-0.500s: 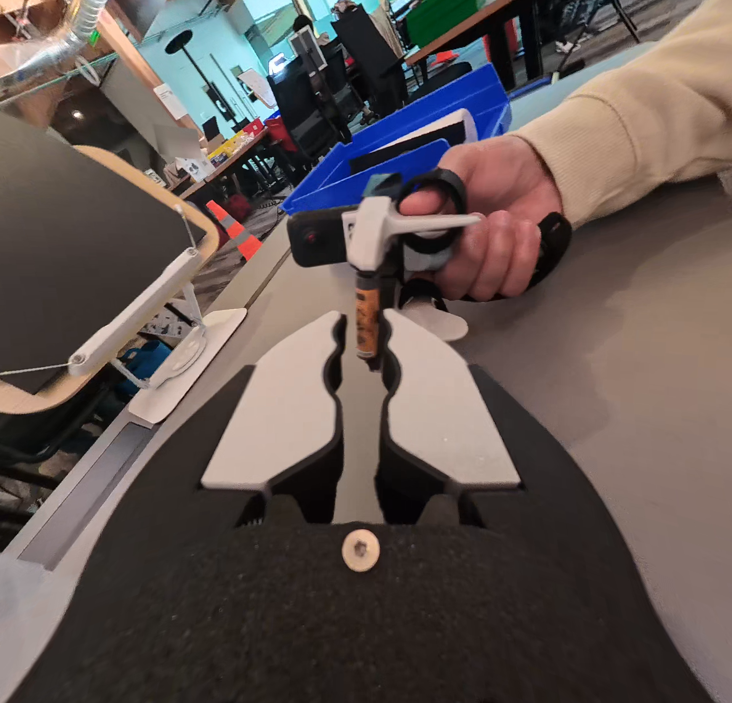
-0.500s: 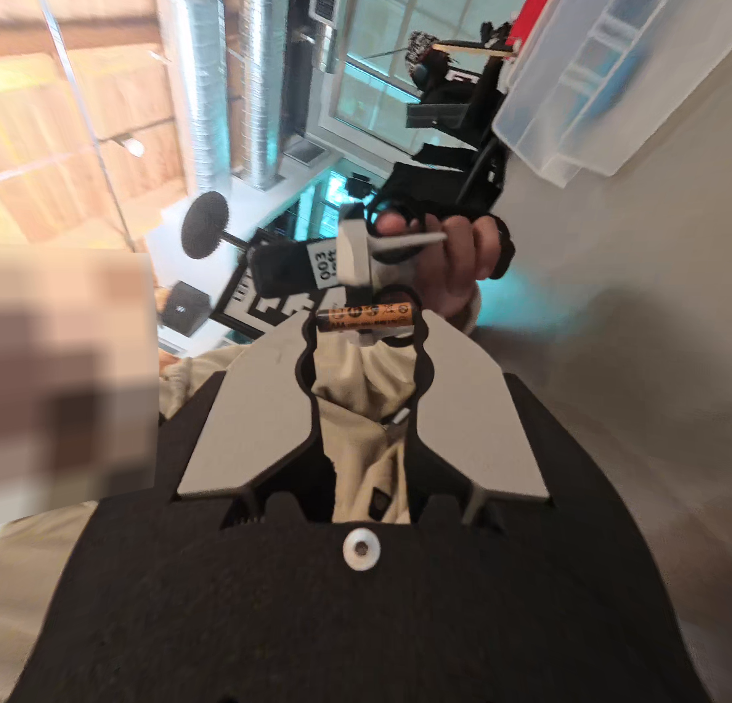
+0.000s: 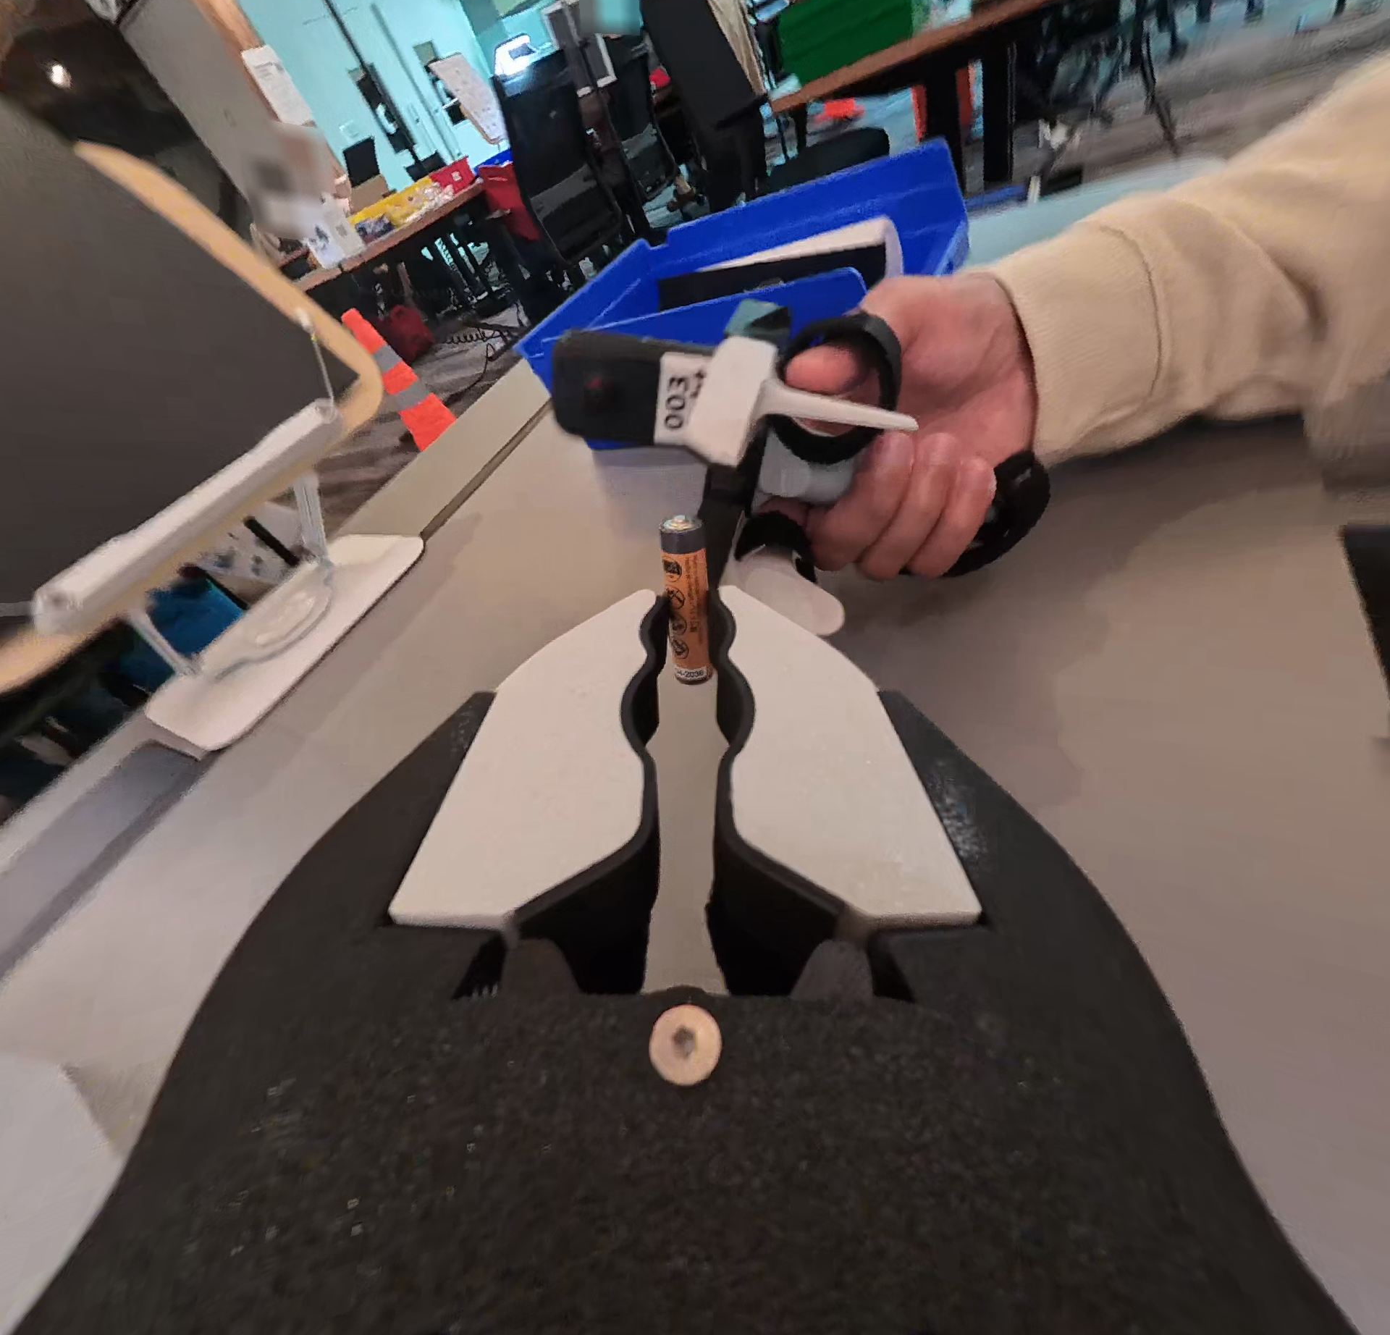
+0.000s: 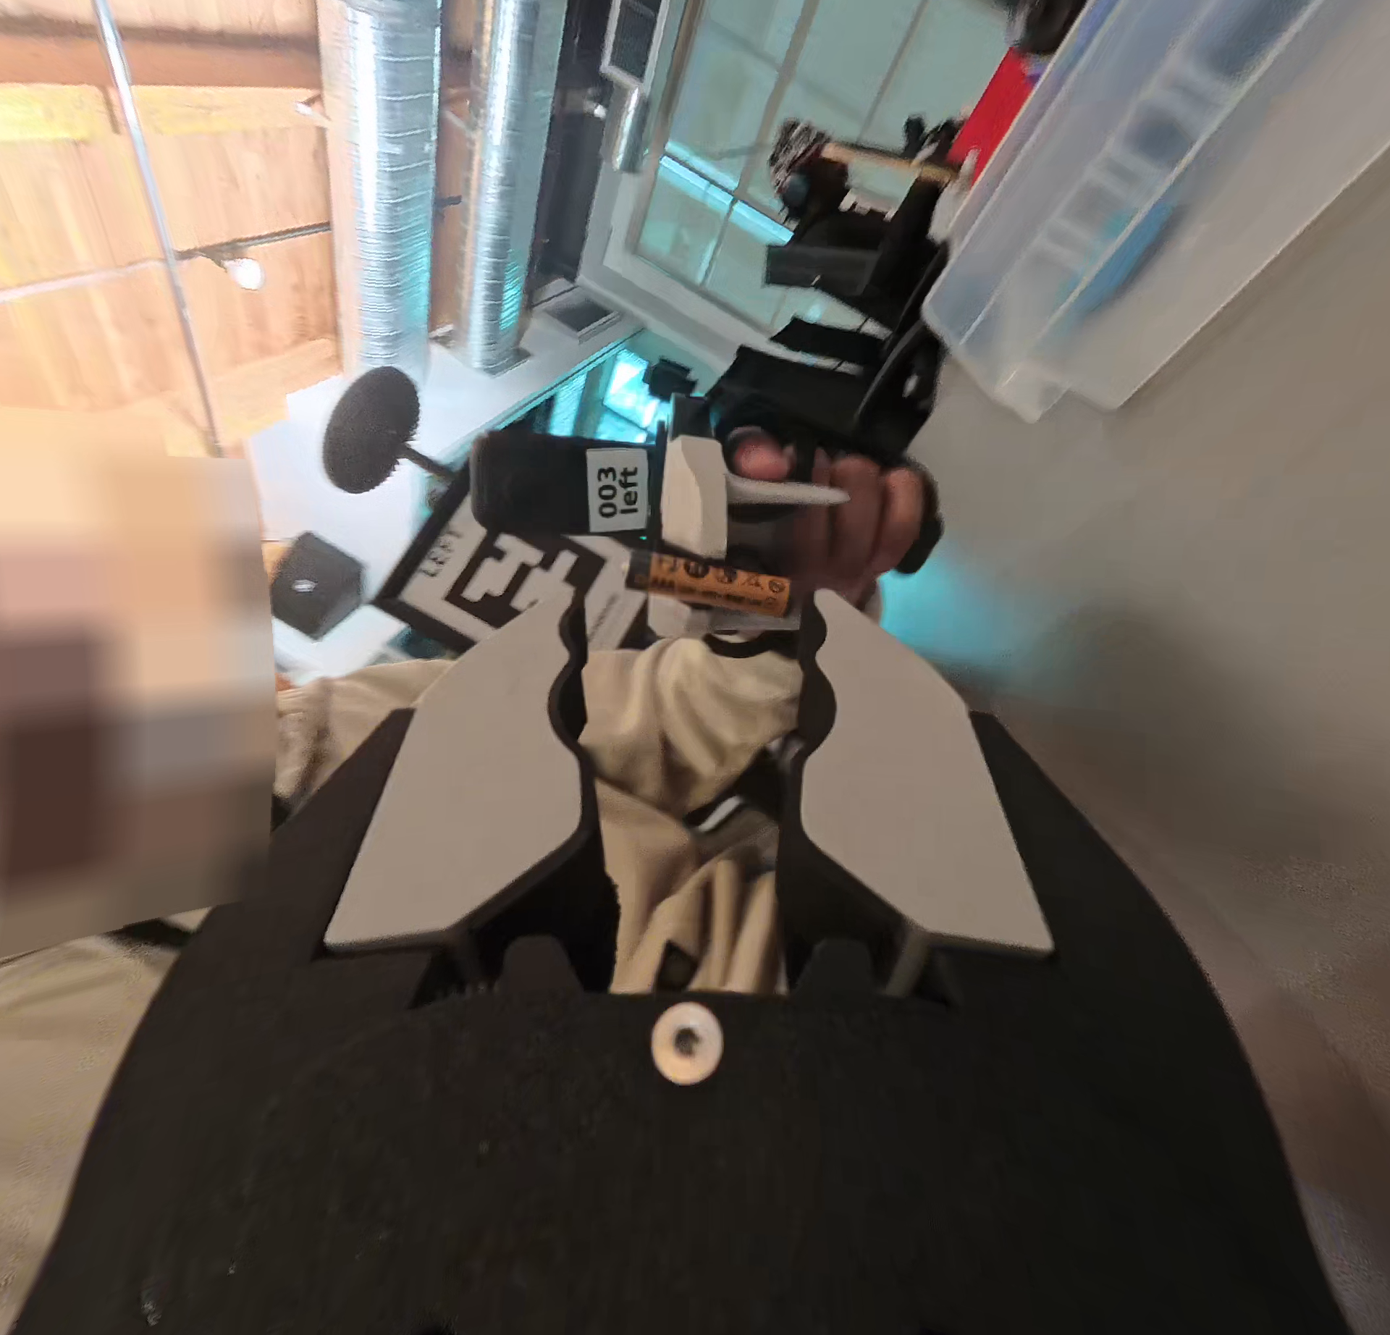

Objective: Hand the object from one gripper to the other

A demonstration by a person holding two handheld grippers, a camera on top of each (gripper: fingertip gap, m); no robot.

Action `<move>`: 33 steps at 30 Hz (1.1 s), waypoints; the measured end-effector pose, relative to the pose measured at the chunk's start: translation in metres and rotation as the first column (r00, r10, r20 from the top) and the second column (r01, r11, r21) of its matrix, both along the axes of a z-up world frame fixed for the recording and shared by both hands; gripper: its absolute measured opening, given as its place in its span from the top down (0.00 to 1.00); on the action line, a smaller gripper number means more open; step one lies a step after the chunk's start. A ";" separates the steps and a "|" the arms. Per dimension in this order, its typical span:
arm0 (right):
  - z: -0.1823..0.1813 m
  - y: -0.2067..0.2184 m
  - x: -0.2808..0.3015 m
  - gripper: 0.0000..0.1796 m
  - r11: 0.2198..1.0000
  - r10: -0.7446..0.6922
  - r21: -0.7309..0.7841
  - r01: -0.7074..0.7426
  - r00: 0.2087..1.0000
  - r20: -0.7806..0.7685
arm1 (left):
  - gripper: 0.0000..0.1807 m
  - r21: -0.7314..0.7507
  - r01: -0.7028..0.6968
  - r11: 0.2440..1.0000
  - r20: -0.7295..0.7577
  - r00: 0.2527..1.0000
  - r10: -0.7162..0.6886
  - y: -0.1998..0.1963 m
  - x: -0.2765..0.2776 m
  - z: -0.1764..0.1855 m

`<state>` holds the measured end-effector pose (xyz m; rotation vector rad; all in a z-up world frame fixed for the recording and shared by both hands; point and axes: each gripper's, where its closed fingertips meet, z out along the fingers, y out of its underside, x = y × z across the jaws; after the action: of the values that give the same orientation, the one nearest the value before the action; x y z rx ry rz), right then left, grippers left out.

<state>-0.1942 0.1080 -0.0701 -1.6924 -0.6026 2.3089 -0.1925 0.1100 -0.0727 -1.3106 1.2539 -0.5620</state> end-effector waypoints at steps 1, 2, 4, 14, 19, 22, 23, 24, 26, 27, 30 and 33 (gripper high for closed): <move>0.000 0.007 0.004 0.71 0.997 -0.056 0.059 0.055 0.998 0.019 | 0.95 -0.065 -0.016 0.998 0.048 0.999 0.019 0.005 -0.004 0.002; -0.002 0.014 0.007 0.71 0.985 -0.116 0.137 0.109 0.992 0.042 | 0.95 -0.146 -0.022 0.989 0.106 0.994 0.038 0.009 -0.008 0.005; -0.005 0.027 0.014 0.72 0.918 -0.247 0.337 0.208 0.966 0.074 | 0.95 -0.341 0.011 0.940 0.229 0.971 0.071 0.016 -0.014 0.010; -0.018 0.023 0.011 0.64 0.193 -0.490 0.971 0.141 0.871 -0.029 | 0.95 -0.781 0.271 0.562 0.401 0.908 0.120 0.011 -0.008 0.001; -0.006 0.007 0.005 0.65 0.043 -0.461 0.989 0.140 0.881 -0.105 | 0.95 -0.825 0.371 0.427 0.437 0.897 0.065 -0.002 0.003 -0.002; -0.004 0.007 0.006 0.67 -0.011 -0.467 0.990 0.140 0.875 -0.129 | 0.95 -0.837 0.389 0.386 0.443 0.895 0.058 -0.005 0.007 -0.005; -0.006 0.004 0.005 0.68 -0.017 -0.455 0.991 0.133 0.881 -0.126 | 0.95 -0.839 0.396 0.375 0.447 0.893 0.059 -0.005 0.008 -0.006; -0.009 0.003 0.005 0.68 -0.020 -0.449 0.993 0.119 0.886 -0.116 | 0.95 -0.839 0.408 0.359 0.456 0.888 0.059 -0.006 0.009 -0.005; -0.013 0.000 0.003 0.69 -0.028 -0.438 0.995 0.096 0.893 -0.099 | 0.95 -0.839 0.435 0.327 0.479 0.876 0.061 -0.007 0.010 -0.003; -0.014 -0.002 0.002 0.69 -0.033 -0.432 0.996 0.088 0.897 -0.093 | 0.95 -0.837 0.447 0.315 0.489 0.870 0.064 -0.007 0.010 -0.003; -0.013 -0.003 0.001 0.74 -0.080 -0.440 0.993 0.090 0.890 -0.117 | 0.95 -0.841 0.460 0.284 0.493 0.868 0.055 -0.010 0.013 -0.004; -0.013 -0.003 0.001 0.75 -0.097 -0.440 0.992 0.086 0.890 -0.120 | 0.95 -0.841 0.466 0.274 0.496 0.867 0.050 -0.012 0.014 -0.004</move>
<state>-0.1929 0.1045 -0.0830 -1.0169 -1.3696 0.6441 -0.1787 0.0984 -0.0772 -1.8057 0.6110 -1.9595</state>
